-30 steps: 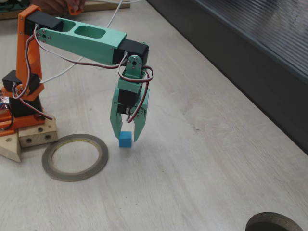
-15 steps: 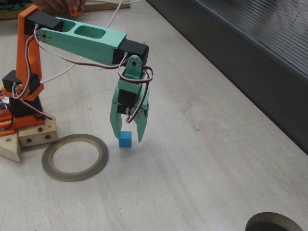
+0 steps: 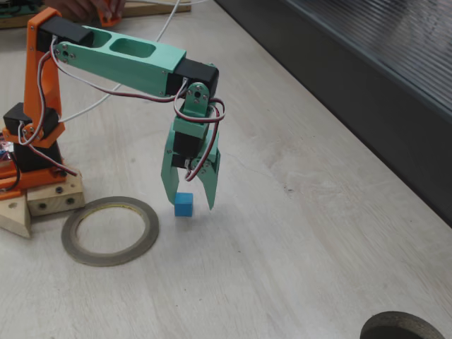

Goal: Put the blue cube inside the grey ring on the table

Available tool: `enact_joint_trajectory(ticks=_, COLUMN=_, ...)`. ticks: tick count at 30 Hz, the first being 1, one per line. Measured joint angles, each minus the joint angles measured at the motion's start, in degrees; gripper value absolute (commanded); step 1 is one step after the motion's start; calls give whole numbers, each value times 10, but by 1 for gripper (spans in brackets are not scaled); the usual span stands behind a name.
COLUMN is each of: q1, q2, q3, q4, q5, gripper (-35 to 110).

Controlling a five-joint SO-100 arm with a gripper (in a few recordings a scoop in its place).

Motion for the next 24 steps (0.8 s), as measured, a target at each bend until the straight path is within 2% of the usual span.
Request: enact_joint_trajectory(ticks=24, q1=0, q2=0, q3=54, q4=0, q5=0, gripper=45)
